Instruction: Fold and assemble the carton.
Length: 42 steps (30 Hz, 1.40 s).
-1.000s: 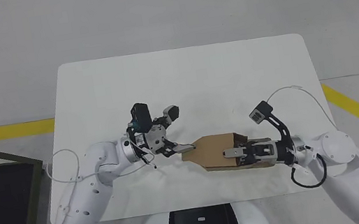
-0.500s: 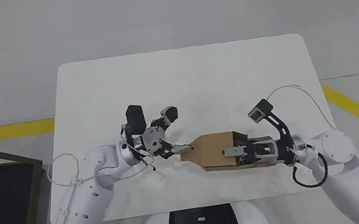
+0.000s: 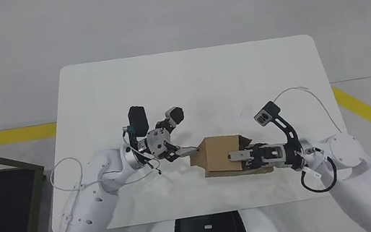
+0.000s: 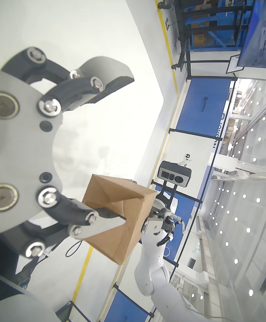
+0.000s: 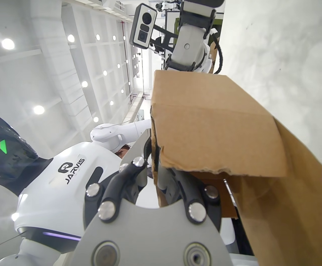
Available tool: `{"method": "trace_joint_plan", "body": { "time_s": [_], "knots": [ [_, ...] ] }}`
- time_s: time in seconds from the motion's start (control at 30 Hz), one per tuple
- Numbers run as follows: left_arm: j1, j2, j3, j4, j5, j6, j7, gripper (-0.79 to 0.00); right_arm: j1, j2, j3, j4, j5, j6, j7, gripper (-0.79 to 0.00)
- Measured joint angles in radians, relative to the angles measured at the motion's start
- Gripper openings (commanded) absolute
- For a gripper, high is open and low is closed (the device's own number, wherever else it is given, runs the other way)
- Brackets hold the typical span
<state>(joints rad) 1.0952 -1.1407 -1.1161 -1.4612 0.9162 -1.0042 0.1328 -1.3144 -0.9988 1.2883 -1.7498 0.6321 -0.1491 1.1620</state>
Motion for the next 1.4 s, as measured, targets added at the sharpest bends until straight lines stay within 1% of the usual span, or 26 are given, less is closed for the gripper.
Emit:
{"method": "trace_joint_plan", "body": {
  "time_s": [0.23,0.8,1.4],
  "knots": [
    [0.003,-0.003,0.016,-0.01,0.003,-0.008,-0.009,0.0,0.001,-0.001,-0.002,0.0,0.01,-0.003,-0.004,-0.785],
    [-0.001,-0.005,0.045,0.003,0.011,-0.008,-0.029,0.0,0.01,-0.006,-0.013,0.001,0.028,0.001,0.0,-0.785],
    [-0.03,-0.006,0.073,0.01,0.007,-0.008,-0.016,0.0,0.016,-0.009,-0.025,0.005,0.024,0.004,0.006,-0.785]
  ]
}}
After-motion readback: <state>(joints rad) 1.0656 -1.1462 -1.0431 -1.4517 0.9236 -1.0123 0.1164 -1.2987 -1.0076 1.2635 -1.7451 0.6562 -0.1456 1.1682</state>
